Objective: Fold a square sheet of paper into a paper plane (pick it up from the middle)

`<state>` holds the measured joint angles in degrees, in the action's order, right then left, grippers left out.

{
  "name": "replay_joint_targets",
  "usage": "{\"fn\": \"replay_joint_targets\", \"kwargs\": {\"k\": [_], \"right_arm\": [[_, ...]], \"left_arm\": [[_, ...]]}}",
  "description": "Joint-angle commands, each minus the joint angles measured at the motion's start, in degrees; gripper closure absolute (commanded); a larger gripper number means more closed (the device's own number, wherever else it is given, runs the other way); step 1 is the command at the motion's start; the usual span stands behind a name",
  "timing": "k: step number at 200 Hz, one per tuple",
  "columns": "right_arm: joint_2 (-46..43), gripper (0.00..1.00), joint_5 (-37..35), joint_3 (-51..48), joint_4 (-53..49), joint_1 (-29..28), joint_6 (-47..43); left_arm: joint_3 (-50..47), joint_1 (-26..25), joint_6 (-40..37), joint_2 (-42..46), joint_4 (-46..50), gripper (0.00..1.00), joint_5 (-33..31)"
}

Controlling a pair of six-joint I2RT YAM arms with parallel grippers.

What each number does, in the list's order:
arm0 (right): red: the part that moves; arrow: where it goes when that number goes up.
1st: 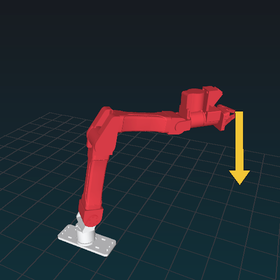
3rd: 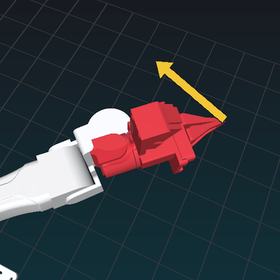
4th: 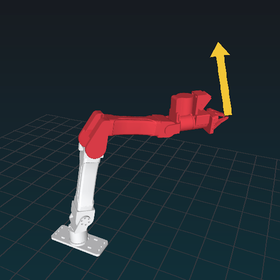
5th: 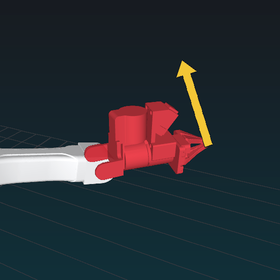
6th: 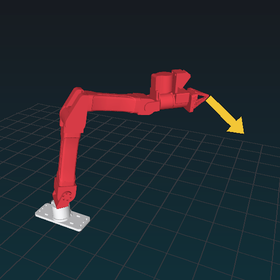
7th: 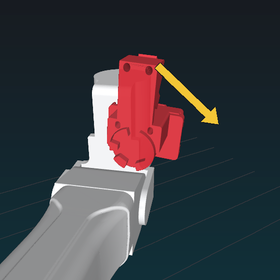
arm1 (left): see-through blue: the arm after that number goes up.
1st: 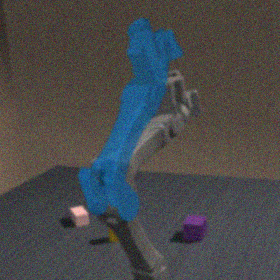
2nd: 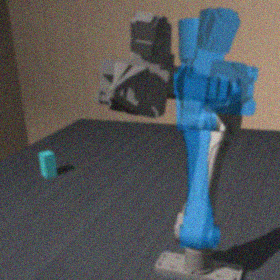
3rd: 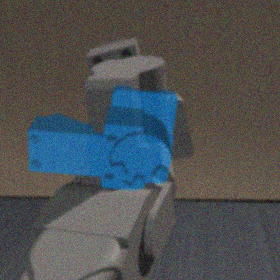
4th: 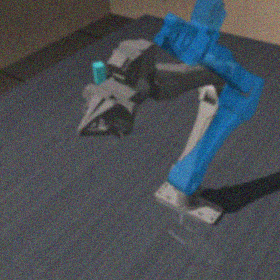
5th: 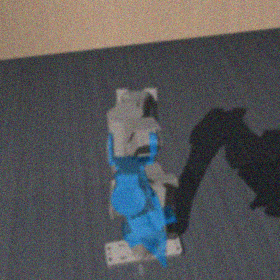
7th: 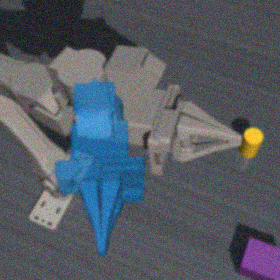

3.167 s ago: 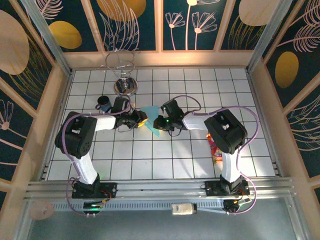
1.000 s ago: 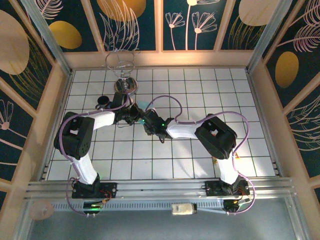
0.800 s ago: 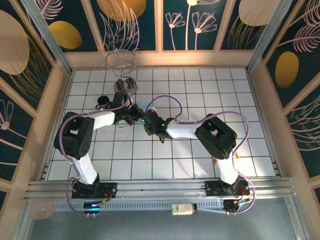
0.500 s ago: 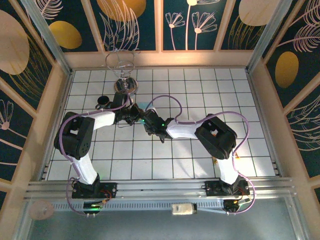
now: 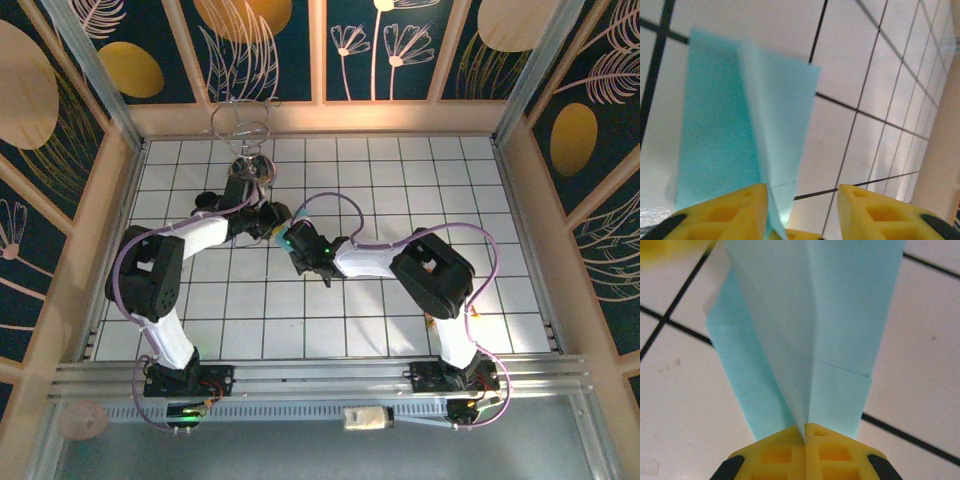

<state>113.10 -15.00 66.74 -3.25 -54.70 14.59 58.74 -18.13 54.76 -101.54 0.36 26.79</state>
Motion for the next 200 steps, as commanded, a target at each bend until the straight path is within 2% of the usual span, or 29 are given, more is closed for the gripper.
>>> {"fn": "replay_joint_targets", "kwargs": {"k": [1, 46, 106, 130, 156, 200], "right_arm": [[-3.8, 0.96, 7.1, -3.3, 1.1, 1.3, -1.2], [-7.8, 0.96, 21.8, -8.6, 7.4, 5.1, 0.4], [-8.9, 0.96, 38.2, -12.7, 13.9, 10.8, 4.3], [-8.2, 0.96, 41.6, -13.5, 15.5, 12.2, 5.8], [-7.5, 0.96, 42.3, -13.8, 15.6, 12.5, 6.1], [-5.9, 0.95, 43.4, -13.5, 15.3, 12.4, 6.6]], "left_arm": [[1.8, 1.1, -2.4, 3.0, 1.6, 0.53, -1.9], [-4.3, 1.2, -1.1, 9.9, -2.2, 0.46, -3.3], [-16.4, 1.2, 2.9, 15.5, -14.3, 0.46, 0.7], [-20.7, 1.1, 6.3, 16.3, -20.8, 0.46, 3.0], [-25.0, 0.6, 10.6, 16.4, -27.8, 0.48, 4.9], [-26.7, -0.7, 11.5, 16.2, -28.4, 0.50, 5.0]]}}
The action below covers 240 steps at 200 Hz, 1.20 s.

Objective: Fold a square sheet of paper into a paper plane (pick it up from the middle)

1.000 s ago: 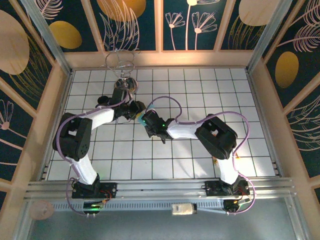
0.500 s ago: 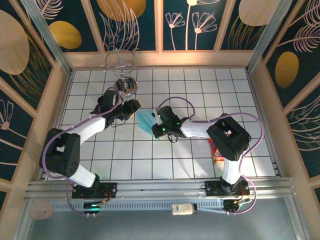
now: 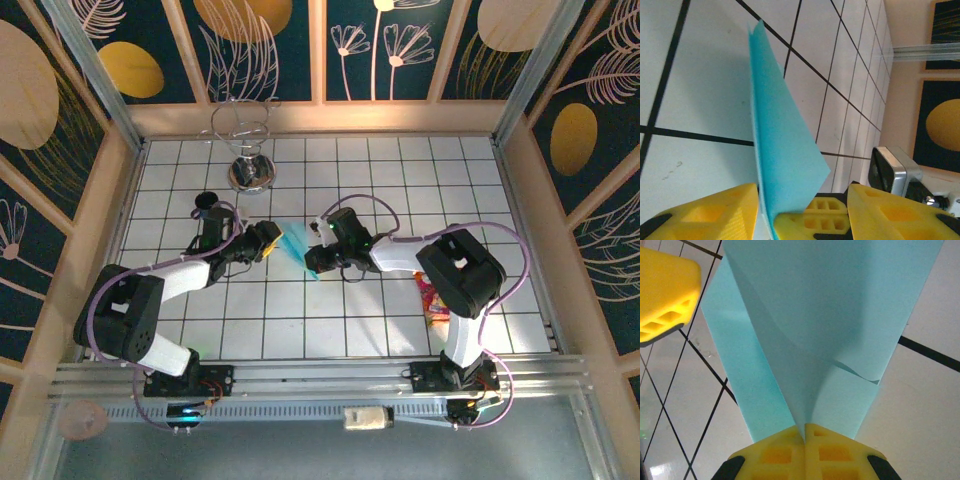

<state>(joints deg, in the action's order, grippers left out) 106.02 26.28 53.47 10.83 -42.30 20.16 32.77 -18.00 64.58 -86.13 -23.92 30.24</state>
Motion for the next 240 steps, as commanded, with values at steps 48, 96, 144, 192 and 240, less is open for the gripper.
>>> {"fn": "replay_joint_targets", "kwargs": {"k": [48, 96, 144, 192, 240], "right_arm": [[2.6, 0.94, 1.2, 0.4, -0.3, 0.1, 0.9], [3.5, 0.94, 1.6, 0.8, -0.9, 0.0, 0.8], [4.7, 0.94, 3.1, 0.0, -0.3, 0.7, 2.5], [4.9, 0.94, 6.5, -1.8, 1.9, 2.0, 4.3], [5.3, 0.94, 8.2, -2.7, 3.8, 2.7, 5.7]], "left_arm": [[-0.9, -1.4, 0.8, 1.5, -1.0, 0.51, -0.2], [0.8, -1.5, -2.8, 4.7, 6.3, 0.49, -4.1], [0.9, -4.5, -0.4, -0.4, 1.4, 0.54, -1.0], [1.6, -6.1, 0.2, -5.1, -1.9, 0.62, 0.2], [1.9, -6.6, -1.3, -8.0, -1.1, 0.61, -0.3]]}}
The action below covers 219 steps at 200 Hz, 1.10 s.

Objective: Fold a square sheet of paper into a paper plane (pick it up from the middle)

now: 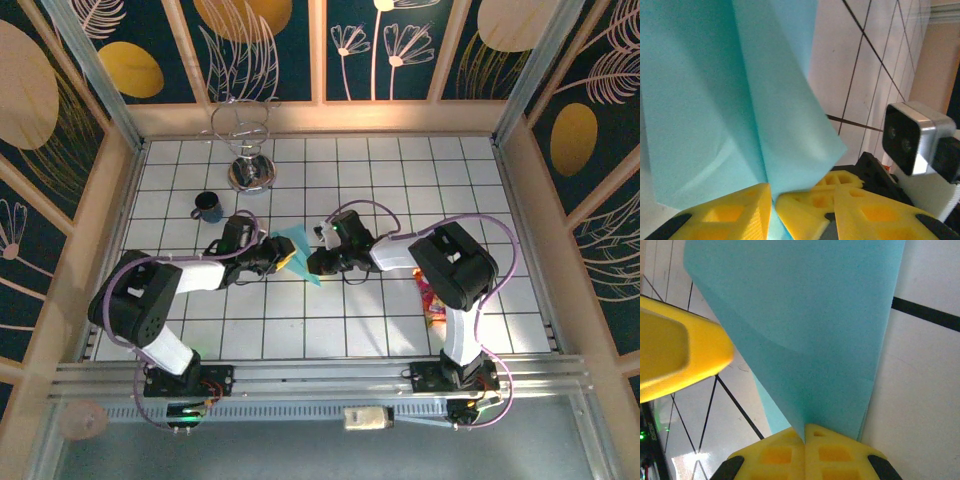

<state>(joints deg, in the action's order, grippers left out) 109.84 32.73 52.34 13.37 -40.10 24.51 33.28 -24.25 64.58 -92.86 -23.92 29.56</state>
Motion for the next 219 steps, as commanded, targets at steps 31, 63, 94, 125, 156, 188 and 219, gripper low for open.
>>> {"fn": "replay_joint_targets", "kwargs": {"k": [31, 63, 94, 125, 156, 188, 219], "right_arm": [[1.5, 0.94, 2.2, -2.0, 2.0, 0.7, 1.8], [1.5, 0.94, 2.6, -2.2, 2.5, 1.0, 2.1], [1.3, 0.93, 2.6, -2.3, 2.5, 1.1, 2.2], [1.4, 0.92, 2.6, -2.3, 2.5, 1.2, 2.3], [1.2, 0.88, 2.7, -2.6, 2.5, 1.3, 2.8], [-0.2, 0.84, 3.2, -3.5, 3.7, 1.5, 3.6], [-1.6, 0.82, 3.9, -3.8, 3.9, 1.6, 4.0]], "left_arm": [[3.6, -0.6, -3.6, -2.6, 2.9, 0.59, -1.3], [4.8, -0.8, -4.6, -4.4, 5.5, 0.56, -2.1], [4.6, -0.8, -5.1, -6.6, 7.1, 0.55, -2.6], [5.0, -0.8, -5.5, -7.0, 8.3, 0.54, -3.6], [6.3, -0.8, -6.6, -8.2, 13.0, 0.52, -5.6], [8.4, -1.1, -8.9, -10.6, 21.1, 0.50, -10.8], [9.1, -1.2, -9.2, -13.1, 24.7, 0.49, -13.9]]}}
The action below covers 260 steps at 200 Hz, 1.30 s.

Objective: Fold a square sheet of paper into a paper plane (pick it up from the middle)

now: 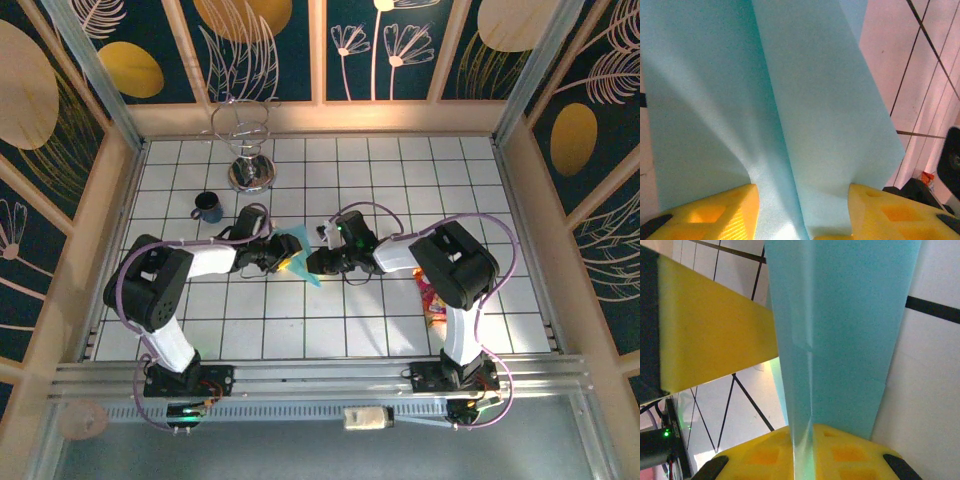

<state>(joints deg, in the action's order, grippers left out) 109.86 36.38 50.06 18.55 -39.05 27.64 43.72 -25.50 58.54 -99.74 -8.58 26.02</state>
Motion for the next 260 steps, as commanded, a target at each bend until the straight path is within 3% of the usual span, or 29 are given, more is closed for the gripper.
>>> {"fn": "replay_joint_targets", "kwargs": {"k": [1, 88, 142, 205, 230, 260], "right_arm": [[-1.7, 0.82, 0.2, -1.5, -1.2, 0.6, 0.8], [-0.6, 0.90, 1.8, -2.6, 0.7, 0.9, 3.1], [0.1, 0.95, 2.9, -3.7, 2.1, 1.8, 5.2], [0.8, 0.97, 6.6, -5.0, 5.1, 3.5, 8.5], [1.1, 0.97, 7.0, -5.0, 5.2, 3.8, 8.8], [1.4, 0.97, 7.9, -5.6, 6.9, 4.3, 10.0]], "left_arm": [[-1.3, 0.0, -3.1, -6.3, 9.5, 0.49, -10.4], [0.1, -0.3, -2.9, -7.9, 12.6, 0.49, -12.3], [5.3, -0.2, -4.7, -3.1, 10.6, 0.47, -7.2], [7.0, -0.2, -6.1, 5.1, 0.7, 0.44, -2.3], [4.7, -0.2, -5.8, 6.1, -2.8, 0.49, -1.2], [1.0, -0.1, -3.1, 6.0, -10.7, 0.64, 2.7]]}}
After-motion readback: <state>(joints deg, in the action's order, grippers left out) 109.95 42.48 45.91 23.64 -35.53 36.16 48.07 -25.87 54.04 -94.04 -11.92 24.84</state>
